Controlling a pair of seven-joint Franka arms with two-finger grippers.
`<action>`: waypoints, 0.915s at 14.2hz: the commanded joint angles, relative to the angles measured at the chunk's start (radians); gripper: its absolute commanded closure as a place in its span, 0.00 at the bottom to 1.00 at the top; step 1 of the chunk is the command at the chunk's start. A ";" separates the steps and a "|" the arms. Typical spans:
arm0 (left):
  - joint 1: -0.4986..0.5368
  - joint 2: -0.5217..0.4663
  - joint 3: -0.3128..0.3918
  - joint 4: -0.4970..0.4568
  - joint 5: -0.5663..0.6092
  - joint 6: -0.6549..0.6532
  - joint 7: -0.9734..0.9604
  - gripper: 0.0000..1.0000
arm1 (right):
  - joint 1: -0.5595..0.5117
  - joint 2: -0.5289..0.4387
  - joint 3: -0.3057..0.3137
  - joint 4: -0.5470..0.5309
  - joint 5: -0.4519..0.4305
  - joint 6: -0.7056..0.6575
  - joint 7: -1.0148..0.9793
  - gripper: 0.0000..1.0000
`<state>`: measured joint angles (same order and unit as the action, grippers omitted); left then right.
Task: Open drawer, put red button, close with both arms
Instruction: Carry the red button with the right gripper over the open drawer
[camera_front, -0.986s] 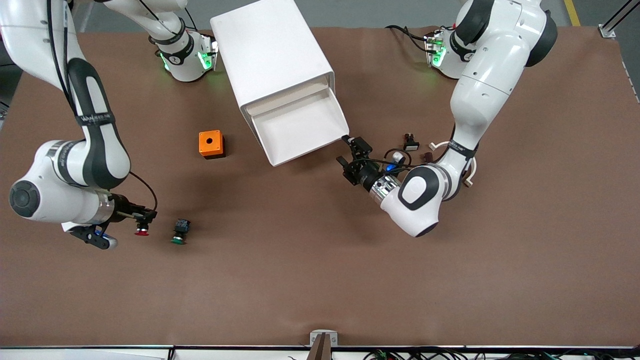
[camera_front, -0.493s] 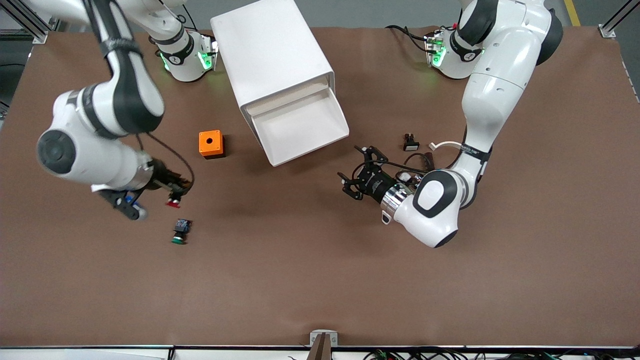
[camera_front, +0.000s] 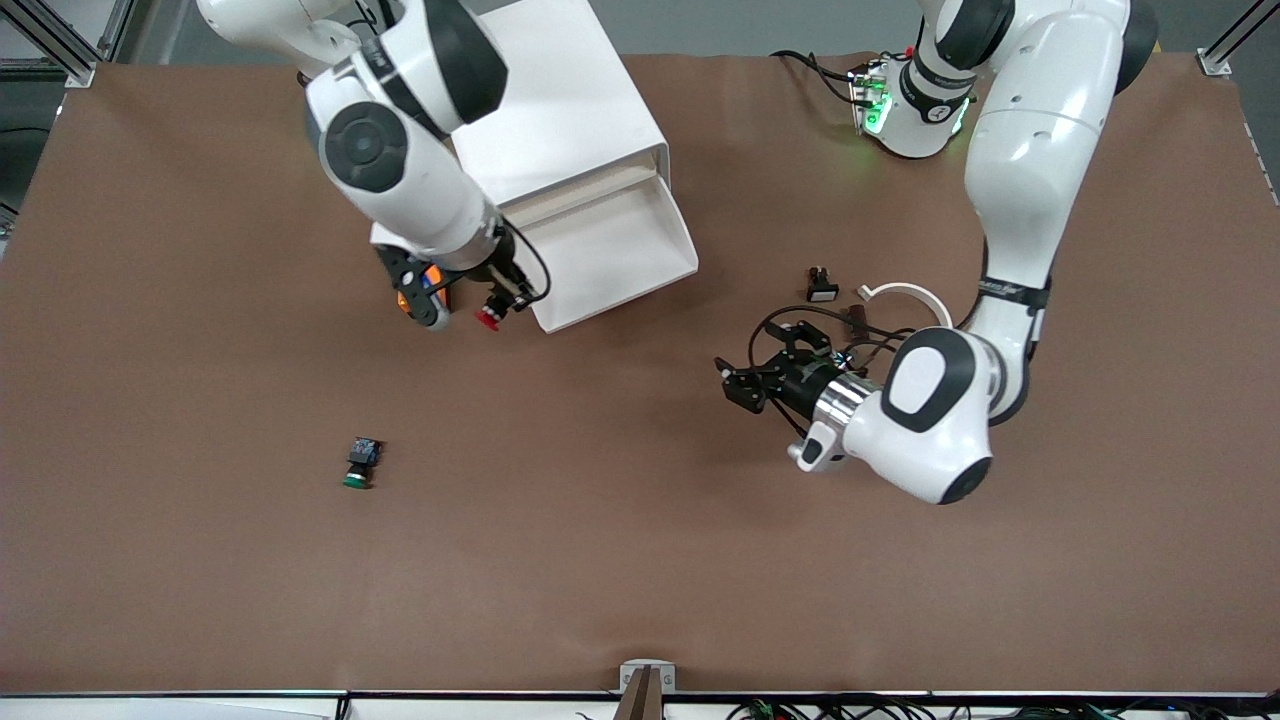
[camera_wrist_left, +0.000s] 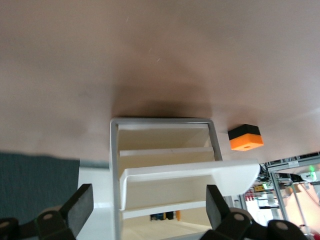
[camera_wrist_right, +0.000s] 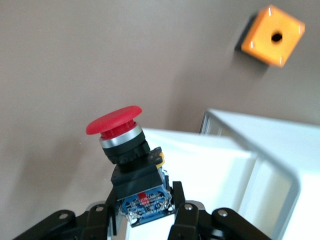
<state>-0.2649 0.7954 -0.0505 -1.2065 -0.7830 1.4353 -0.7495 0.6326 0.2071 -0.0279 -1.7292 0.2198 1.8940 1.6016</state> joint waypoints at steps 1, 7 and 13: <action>-0.005 -0.099 0.052 -0.025 0.080 0.016 0.142 0.01 | 0.073 -0.014 -0.015 -0.099 0.023 0.117 0.191 1.00; 0.015 -0.188 0.060 -0.033 0.313 0.137 0.245 0.01 | 0.202 0.011 -0.015 -0.179 0.023 0.261 0.425 1.00; -0.011 -0.229 0.055 -0.045 0.392 0.198 0.210 0.01 | 0.263 0.035 -0.015 -0.217 0.021 0.304 0.422 1.00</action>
<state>-0.2572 0.5950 0.0057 -1.2108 -0.4275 1.6085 -0.5249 0.8790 0.2517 -0.0297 -1.9168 0.2201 2.1684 2.0180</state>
